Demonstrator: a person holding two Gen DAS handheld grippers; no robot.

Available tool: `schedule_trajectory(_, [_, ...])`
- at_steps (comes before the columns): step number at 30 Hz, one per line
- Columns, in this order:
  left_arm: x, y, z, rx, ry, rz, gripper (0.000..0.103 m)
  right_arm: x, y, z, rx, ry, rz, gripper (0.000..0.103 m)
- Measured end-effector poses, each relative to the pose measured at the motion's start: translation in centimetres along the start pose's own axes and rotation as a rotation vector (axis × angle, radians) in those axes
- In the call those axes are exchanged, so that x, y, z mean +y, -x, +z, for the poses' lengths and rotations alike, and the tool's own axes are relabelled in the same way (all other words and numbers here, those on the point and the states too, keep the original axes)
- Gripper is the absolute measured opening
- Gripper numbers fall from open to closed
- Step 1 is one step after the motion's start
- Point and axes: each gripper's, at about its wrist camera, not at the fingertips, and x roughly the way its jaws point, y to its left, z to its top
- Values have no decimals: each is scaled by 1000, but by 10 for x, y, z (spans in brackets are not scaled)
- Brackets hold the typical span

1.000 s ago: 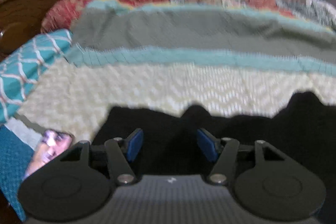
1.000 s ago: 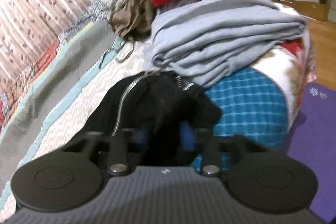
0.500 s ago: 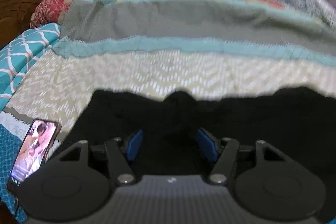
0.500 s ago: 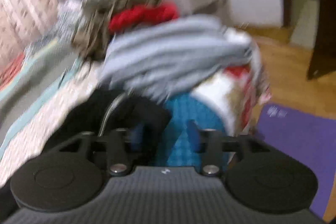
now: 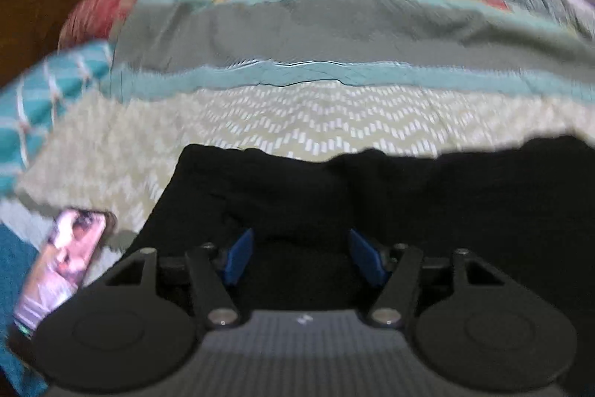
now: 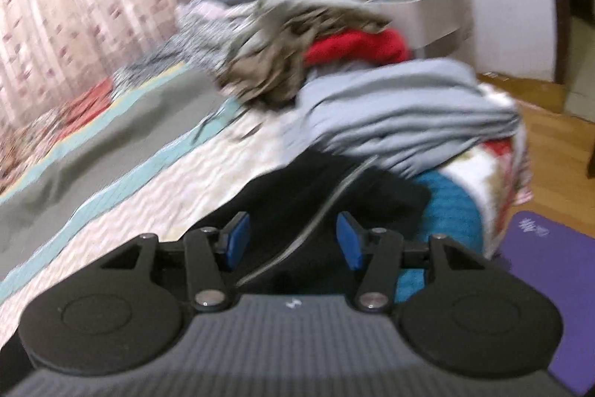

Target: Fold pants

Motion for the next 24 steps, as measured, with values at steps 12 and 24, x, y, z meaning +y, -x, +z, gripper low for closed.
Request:
schedule_trajectory(12, [17,18,7,-5,131,-85,61,66,-4,-41,167,115,165,55])
schedule_trajectory(24, [8,9,-11,-37,69,-69,68,57,-23,-65,288,-18,202,56])
